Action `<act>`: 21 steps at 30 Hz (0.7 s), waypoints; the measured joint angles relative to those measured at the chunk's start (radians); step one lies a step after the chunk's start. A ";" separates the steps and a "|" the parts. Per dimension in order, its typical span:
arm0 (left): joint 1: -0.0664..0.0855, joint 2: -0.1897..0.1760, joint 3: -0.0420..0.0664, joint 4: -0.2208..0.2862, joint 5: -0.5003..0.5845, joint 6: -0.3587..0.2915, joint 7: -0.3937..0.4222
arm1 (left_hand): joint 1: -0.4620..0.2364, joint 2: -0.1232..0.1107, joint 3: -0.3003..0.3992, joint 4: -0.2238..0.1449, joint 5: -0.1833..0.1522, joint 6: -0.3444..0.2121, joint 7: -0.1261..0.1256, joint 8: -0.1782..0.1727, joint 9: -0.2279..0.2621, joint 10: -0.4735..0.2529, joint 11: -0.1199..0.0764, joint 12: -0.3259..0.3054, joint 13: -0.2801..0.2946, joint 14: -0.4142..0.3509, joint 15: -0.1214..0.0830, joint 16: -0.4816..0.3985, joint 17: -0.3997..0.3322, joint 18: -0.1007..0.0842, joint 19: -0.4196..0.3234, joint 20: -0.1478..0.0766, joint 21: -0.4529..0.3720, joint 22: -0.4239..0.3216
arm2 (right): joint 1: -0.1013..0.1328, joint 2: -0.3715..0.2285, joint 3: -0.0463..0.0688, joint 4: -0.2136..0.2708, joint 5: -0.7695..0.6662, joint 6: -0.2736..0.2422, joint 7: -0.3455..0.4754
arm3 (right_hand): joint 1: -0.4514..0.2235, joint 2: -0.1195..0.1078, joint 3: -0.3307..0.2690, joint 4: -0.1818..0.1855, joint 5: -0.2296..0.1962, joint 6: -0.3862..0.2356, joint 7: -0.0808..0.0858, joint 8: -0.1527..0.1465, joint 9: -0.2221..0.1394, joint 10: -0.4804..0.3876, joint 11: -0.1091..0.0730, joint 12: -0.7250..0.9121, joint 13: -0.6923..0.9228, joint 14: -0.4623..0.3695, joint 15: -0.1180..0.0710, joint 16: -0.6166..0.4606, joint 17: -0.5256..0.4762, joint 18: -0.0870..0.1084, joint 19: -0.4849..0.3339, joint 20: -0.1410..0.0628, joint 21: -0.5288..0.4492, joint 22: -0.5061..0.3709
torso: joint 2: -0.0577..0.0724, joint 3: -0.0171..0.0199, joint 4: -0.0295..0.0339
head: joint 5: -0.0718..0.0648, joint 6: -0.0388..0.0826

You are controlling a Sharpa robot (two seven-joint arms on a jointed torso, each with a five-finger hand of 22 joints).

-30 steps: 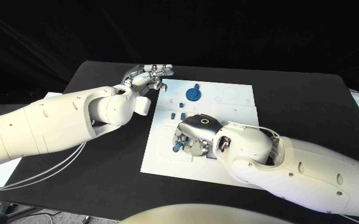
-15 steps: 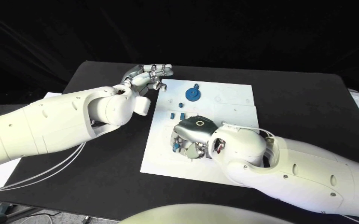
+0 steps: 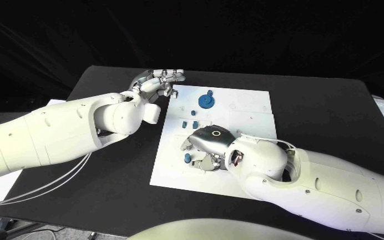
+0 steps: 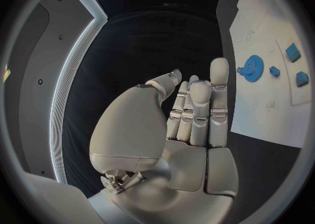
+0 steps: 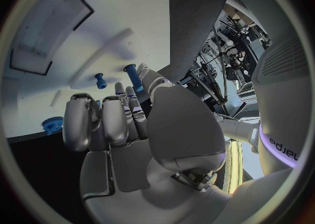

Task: Assemble the parts on the task board

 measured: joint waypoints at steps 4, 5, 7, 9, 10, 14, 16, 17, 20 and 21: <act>0.000 -0.001 0.000 0.000 0.000 0.000 -0.001 | 0.000 0.000 0.000 0.000 0.000 0.000 0.000 0.000 0.000 0.000 0.000 0.000 0.000 0.000 0.000 0.000 0.000 0.000 0.000 0.000 0.000 0.000 | -0.003 -0.036 0.003 0.030 0.003 -0.059 0.008 | 0.008 0.008 -0.021 -0.002 0.006 0.000 0.000 0.000 0.002 0.008 -0.005 0.021 0.003 0.000 0.000 0.000 -0.009 0.000 0.000 0.000 0.000 0.000 | 0.000 0.0001 0.0003 | -0.003 0.001; 0.000 -0.001 0.000 -0.001 0.000 0.001 -0.001 | 0.000 0.000 0.000 0.000 0.000 0.000 0.000 0.000 0.000 0.000 0.000 0.000 0.000 0.000 0.000 0.000 0.000 0.000 0.000 0.000 0.000 0.000 | -0.004 -0.053 0.009 0.043 0.004 -0.081 0.012 | 0.014 0.014 -0.025 -0.003 0.006 0.001 0.001 0.000 0.003 0.021 -0.008 0.030 0.004 0.000 0.000 -0.002 -0.014 0.000 0.000 0.000 0.000 0.000 | 0.000 0.0001 0.0002 | -0.004 0.002; 0.000 -0.002 0.000 -0.001 0.000 0.001 -0.001 | 0.000 0.000 0.000 0.000 0.000 0.000 0.000 0.000 0.000 0.000 0.000 0.000 0.000 0.000 0.000 0.000 0.000 0.000 0.000 0.000 0.000 0.000 | -0.004 -0.091 0.019 0.071 0.011 -0.116 0.018 | 0.020 0.020 -0.031 0.000 0.010 0.021 0.006 0.000 0.005 0.061 -0.017 0.054 0.007 0.000 -0.001 -0.012 -0.027 0.000 0.000 0.000 0.000 0.001 | 0.000 0.0001 0.0000 | -0.007 0.003; 0.000 -0.003 0.000 -0.001 0.000 0.001 -0.001 | 0.000 0.000 0.000 0.000 0.000 0.000 0.000 0.000 0.000 0.000 0.000 0.000 0.000 0.000 0.000 0.000 0.000 0.000 0.000 0.000 0.000 0.000 | 0.000 -0.139 0.029 0.097 0.025 -0.153 0.023 | 0.027 0.027 -0.031 0.000 0.018 0.038 0.015 0.004 0.007 0.102 -0.028 0.075 0.009 0.001 -0.012 -0.014 -0.034 0.000 0.000 0.000 0.000 0.001 | -0.001 0.0002 -0.0007 | -0.012 0.005; 0.000 -0.004 0.000 -0.001 0.000 0.001 -0.002 | 0.000 0.000 0.000 0.000 0.000 0.000 0.000 0.000 0.000 0.000 0.000 0.000 0.000 0.000 0.000 0.000 0.000 0.000 0.000 0.000 0.000 0.000 | 0.003 -0.161 0.032 0.109 0.035 -0.167 0.024 | 0.030 0.030 -0.031 0.000 0.022 0.052 0.018 0.009 0.009 0.136 -0.035 0.091 0.011 0.001 -0.021 -0.014 -0.037 0.000 0.004 -0.004 0.000 0.002 | -0.001 0.0002 -0.0012 | -0.014 0.006; 0.000 -0.007 0.000 0.000 0.000 0.002 -0.002 | 0.000 0.000 0.000 0.000 0.000 0.000 0.000 0.000 0.000 0.000 0.000 0.000 0.000 0.000 0.000 0.000 0.000 0.000 0.000 0.000 0.000 0.000 | 0.023 -0.280 0.043 0.159 0.103 -0.207 0.017 | 0.027 0.032 -0.038 0.025 0.031 0.105 0.020 0.027 0.013 0.305 -0.060 0.168 0.045 0.000 -0.047 0.015 0.016 0.000 0.038 -0.027 0.044 0.054 | -0.002 -0.0011 -0.0047 | -0.030 0.014; 0.000 -0.009 0.000 0.002 0.000 0.002 -0.003 | 0.000 0.000 0.000 0.000 0.000 0.000 0.000 0.000 0.000 0.000 0.000 0.000 0.000 0.000 0.000 0.000 0.000 0.000 0.000 0.000 0.000 0.000 | 0.028 -0.342 0.045 0.176 0.143 -0.221 -0.004 | -0.015 0.016 -0.064 0.050 0.043 0.117 0.009 0.035 0.016 0.383 -0.073 0.216 0.075 0.001 -0.057 0.036 0.047 0.000 0.058 -0.036 0.073 0.062 | -0.003 -0.0016 -0.0080 | -0.038 0.018; 0.000 -0.009 0.000 0.004 0.000 0.002 -0.003 | 0.000 0.000 0.000 0.000 0.000 0.000 0.000 0.000 0.000 0.000 0.000 0.000 0.000 0.000 0.000 0.000 0.000 0.000 0.000 0.000 0.000 0.000 | 0.028 -0.366 0.045 0.183 0.160 -0.225 -0.016 | -0.039 0.011 -0.079 0.065 0.055 0.124 0.002 0.040 0.016 0.419 -0.085 0.241 0.094 0.000 -0.065 0.044 0.057 0.000 0.062 -0.041 0.084 0.063 | -0.003 -0.0023 -0.0099 | -0.043 0.021; 0.000 -0.010 -0.002 0.009 0.000 0.003 -0.004 | 0.000 0.000 0.000 0.000 0.000 0.000 0.000 0.000 0.000 0.000 0.000 0.000 0.000 0.000 0.000 0.000 0.000 0.000 0.000 0.000 0.000 0.000 | 0.021 -0.438 0.040 0.206 0.209 -0.241 -0.074 | -0.082 -0.002 -0.124 0.110 0.105 0.139 -0.014 0.054 0.019 0.463 -0.104 0.352 0.203 -0.002 -0.081 0.058 0.072 -0.011 0.067 -0.058 0.109 0.063 | -0.004 -0.0035 -0.0171 | -0.058 0.031; 0.000 -0.010 -0.003 0.011 0.000 0.003 -0.004 | 0.000 0.000 0.000 0.000 0.000 0.000 0.000 0.000 0.000 0.000 0.000 0.000 0.000 0.000 0.000 0.000 0.000 0.000 0.000 0.000 0.000 0.000 | 0.016 -0.456 0.038 0.212 0.221 -0.245 -0.094 | -0.097 -0.004 -0.140 0.127 0.124 0.142 -0.017 0.059 0.020 0.469 -0.108 0.427 0.285 -0.002 -0.081 0.064 0.081 -0.016 0.065 -0.062 0.117 0.063 | -0.004 -0.0040 -0.0199 | -0.061 0.033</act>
